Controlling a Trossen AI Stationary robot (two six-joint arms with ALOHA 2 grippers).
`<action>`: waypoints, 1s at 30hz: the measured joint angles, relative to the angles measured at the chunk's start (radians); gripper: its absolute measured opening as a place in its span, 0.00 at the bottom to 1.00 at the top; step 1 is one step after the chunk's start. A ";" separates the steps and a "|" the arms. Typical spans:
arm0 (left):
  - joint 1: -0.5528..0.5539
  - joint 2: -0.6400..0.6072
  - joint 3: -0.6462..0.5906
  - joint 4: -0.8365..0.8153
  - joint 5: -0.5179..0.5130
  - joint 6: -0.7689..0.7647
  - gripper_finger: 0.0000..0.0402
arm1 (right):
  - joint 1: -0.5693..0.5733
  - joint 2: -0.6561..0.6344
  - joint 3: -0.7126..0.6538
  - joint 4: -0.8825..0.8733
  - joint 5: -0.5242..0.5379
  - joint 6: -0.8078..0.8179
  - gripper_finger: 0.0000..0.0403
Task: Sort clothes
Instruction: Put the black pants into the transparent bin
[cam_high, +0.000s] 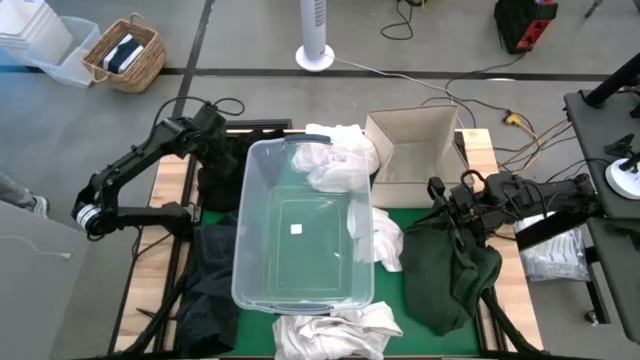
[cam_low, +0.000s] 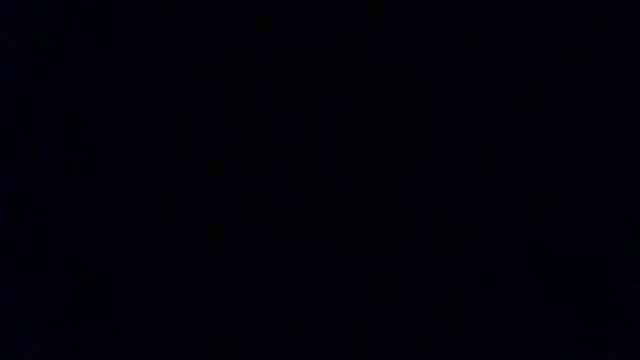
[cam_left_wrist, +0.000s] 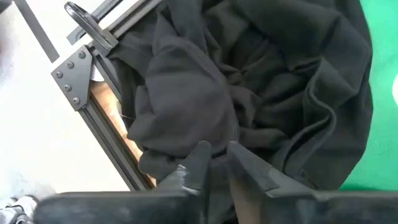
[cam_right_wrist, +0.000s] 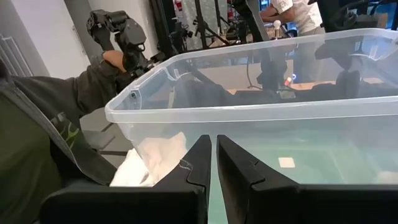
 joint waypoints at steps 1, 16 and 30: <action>0.000 0.003 0.000 0.002 0.000 0.000 0.15 | 0.000 0.000 0.000 0.000 0.000 0.000 0.04; -0.017 0.077 0.000 0.032 -0.053 -0.090 0.61 | 0.000 0.000 0.000 0.000 0.000 0.000 0.04; -0.019 0.175 0.000 0.077 -0.082 -0.147 0.63 | 0.000 0.013 0.000 -0.001 0.000 0.010 0.04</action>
